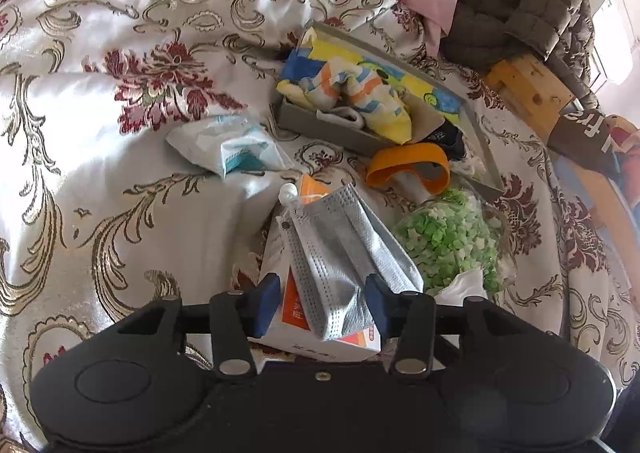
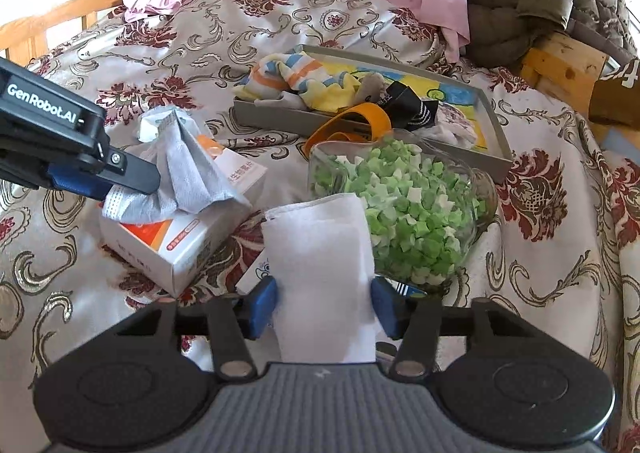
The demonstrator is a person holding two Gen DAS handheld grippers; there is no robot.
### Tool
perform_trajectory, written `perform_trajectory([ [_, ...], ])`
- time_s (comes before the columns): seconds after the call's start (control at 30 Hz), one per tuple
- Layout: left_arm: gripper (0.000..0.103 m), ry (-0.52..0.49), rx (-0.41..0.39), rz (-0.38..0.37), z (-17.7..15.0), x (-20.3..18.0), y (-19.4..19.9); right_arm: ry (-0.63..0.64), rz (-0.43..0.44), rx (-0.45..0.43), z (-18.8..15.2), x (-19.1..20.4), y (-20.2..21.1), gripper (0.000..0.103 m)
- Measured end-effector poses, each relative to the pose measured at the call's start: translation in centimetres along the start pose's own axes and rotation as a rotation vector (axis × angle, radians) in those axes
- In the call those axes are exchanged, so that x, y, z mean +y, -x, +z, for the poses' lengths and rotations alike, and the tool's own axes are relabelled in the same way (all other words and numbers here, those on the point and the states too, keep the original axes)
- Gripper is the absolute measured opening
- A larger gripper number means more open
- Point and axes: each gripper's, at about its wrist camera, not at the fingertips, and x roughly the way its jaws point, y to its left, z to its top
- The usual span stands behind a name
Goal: Organize soft objects
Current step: 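Lift the white cloth with the right tool while the left tool lifts the grey mask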
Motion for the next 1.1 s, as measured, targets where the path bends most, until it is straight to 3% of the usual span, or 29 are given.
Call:
perform_trajectory([
  [0.23,0.046,-0.057,-0.010,0.030,-0.3,-0.5,-0.3,0.034,0.003,-0.007,0.0,0.4,0.1,0.024],
  [0.37,0.034,-0.115,-0.014,0.081,-0.5,-0.9,-0.6,0.054,-0.001,-0.011,0.0,0.7,0.2,0.023],
  [0.63,0.015,-0.058,-0.024,0.079,0.0,0.2,-0.5,0.050,0.002,-0.011,0.0,0.5,0.2,0.023],
  [0.93,0.005,0.049,-0.026,0.038,0.2,1.4,-0.3,0.056,0.011,-0.025,0.1,0.7,0.3,0.019],
  [1.1,0.000,0.027,-0.106,0.079,0.3,1.0,0.7,0.067,0.002,-0.075,0.2,0.8,1.0,0.015],
])
